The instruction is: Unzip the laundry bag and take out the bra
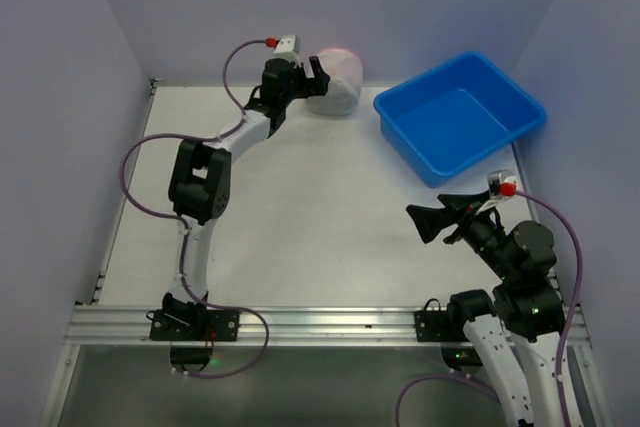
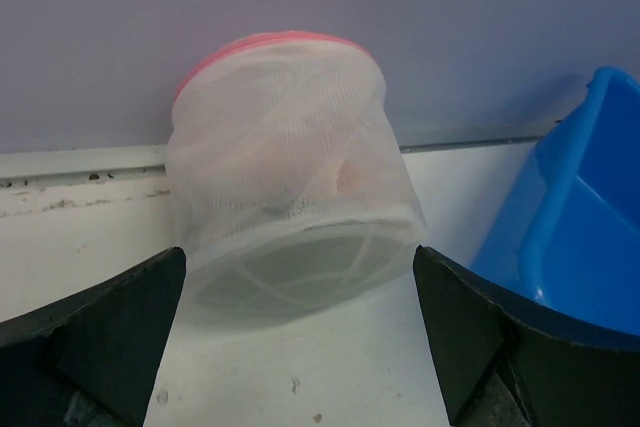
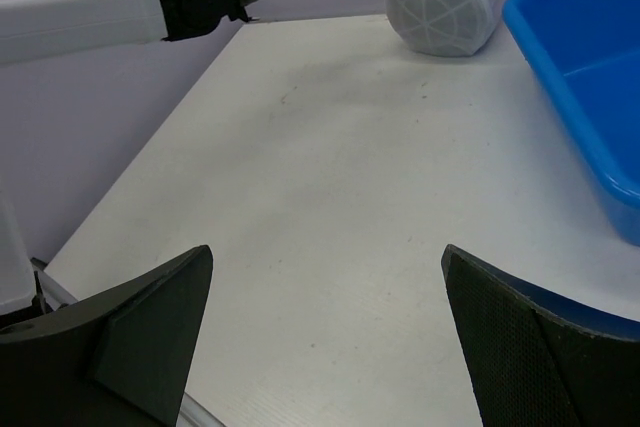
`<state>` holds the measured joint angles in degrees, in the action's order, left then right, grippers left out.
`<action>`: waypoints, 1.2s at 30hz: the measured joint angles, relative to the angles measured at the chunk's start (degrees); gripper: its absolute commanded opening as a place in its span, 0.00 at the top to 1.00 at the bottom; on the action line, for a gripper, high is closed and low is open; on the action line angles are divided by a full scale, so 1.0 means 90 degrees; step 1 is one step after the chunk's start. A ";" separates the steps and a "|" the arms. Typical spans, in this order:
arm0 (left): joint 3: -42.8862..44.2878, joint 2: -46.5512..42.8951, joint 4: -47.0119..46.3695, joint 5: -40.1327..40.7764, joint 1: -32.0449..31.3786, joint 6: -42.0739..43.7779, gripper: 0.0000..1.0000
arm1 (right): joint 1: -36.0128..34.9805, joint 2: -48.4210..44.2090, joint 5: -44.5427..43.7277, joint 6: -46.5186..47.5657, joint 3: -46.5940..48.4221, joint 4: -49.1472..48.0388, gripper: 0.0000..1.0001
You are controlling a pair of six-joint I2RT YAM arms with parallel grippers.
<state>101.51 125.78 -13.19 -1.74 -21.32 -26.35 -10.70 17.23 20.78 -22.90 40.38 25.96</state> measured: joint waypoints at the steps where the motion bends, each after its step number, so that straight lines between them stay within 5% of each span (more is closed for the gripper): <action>1: 0.0153 0.0223 -0.0095 0.0015 -0.0029 0.0141 0.00 | -0.0017 -0.0005 0.0000 0.0002 -0.0036 -0.0012 0.01; 8: 0.0709 0.1430 -0.0945 -0.0019 -0.0209 0.1234 0.03 | -0.0032 0.0034 0.0051 0.0046 -0.0080 -0.0049 0.01; 11: 0.0925 0.1807 -0.1243 -0.0138 -0.0228 0.1447 0.30 | -0.0032 0.0136 0.0143 0.0061 -0.0080 -0.0039 0.01; 12: 0.0964 0.1877 -0.1350 -0.0211 -0.0228 0.1511 0.49 | -0.0032 0.0168 0.0151 0.0068 -0.0080 -0.0034 0.01; 14: 0.0959 0.1906 -0.1520 -0.0396 -0.0228 0.1608 0.69 | -0.0032 0.0194 0.0160 0.0078 -0.0080 -0.0032 0.01; 15: 0.0928 0.1904 -0.1647 -0.0488 -0.0228 0.1654 0.86 | -0.0032 0.0204 0.0165 0.0087 -0.0080 -0.0036 0.01; 17: 0.0566 0.1732 -0.1962 -0.0634 -0.0228 0.1722 1.00 | -0.0032 0.0211 0.0170 0.0092 -0.0080 -0.0034 0.01; 26: -0.2732 -0.0646 -0.1957 -0.0466 -0.0321 0.1909 1.00 | -0.0061 0.0209 0.0447 0.0027 -0.0245 -0.0134 0.01; 31: -0.4146 -0.2550 -0.0826 0.0772 -0.0857 0.1887 1.00 | -0.0061 0.0226 0.0668 -0.0019 -0.0364 -0.0131 0.01; 36: -0.5088 -0.3733 0.0529 0.2669 -0.2181 0.1413 1.00 | -0.0061 0.0340 0.0741 -0.0022 -0.0386 -0.0194 0.01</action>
<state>55.72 92.18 -8.43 22.28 -40.95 -13.63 -11.25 20.29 27.44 -23.09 36.91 24.21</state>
